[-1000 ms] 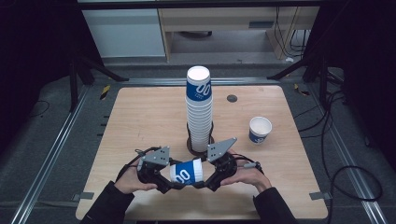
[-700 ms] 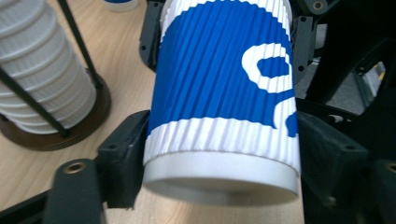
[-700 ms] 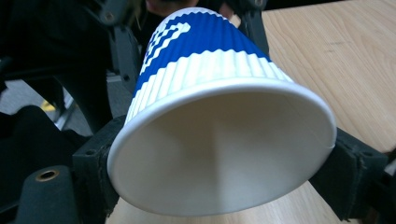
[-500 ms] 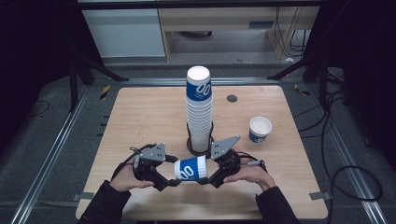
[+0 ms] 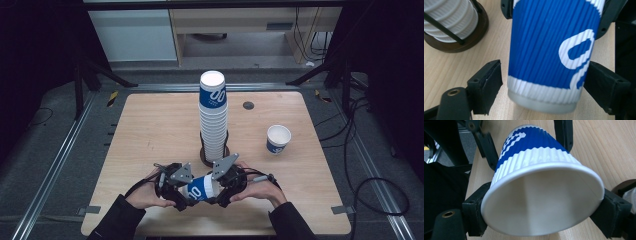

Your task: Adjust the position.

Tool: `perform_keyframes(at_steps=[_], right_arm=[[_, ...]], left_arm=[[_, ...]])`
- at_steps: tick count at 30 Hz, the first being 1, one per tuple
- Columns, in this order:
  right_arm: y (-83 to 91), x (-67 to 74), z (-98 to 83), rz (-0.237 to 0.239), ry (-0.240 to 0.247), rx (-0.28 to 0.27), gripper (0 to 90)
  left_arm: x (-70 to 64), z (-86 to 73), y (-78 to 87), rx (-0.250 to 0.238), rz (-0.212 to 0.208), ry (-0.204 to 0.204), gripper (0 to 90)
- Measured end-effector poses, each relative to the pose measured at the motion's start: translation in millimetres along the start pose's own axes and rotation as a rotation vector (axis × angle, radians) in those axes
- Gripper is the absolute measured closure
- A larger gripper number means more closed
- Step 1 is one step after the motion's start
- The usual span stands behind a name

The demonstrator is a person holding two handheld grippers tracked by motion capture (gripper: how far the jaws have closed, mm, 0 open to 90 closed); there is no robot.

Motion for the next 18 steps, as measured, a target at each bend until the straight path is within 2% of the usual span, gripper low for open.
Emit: perform_keyframes(at_steps=[6,11,17,18], right_arm=[[-0.3,0.3,1.2,-0.001,-0.001,-0.007,15.5],[-0.6,0.7,1.2,-0.001,0.0,-0.003,15.2],[1.9,-1.2,3.0,-0.012,-0.005,-0.043,10.4],[5.9,-4.2,5.2,-0.026,-0.015,-0.076,7.9]], left_arm=[[-2.1,0.5,-1.3,0.016,-0.004,-0.016,24.5],[-2.1,0.3,-1.8,0.02,-0.006,-0.027,26.0],[0.5,0.1,3.1,-0.023,-0.007,-0.007,26.4],[2.6,-0.3,6.2,-0.051,-0.011,0.008,26.4]])
Point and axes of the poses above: each handheld gripper's, and its own axes: y roughly backward along the jaws, z roughly out of its top, x roughly to its left, the point moved 3 cm from there along -y, roughly forward along the jaws, and after that the axes turned 2 degrees about -x, right-handed, at the moved point
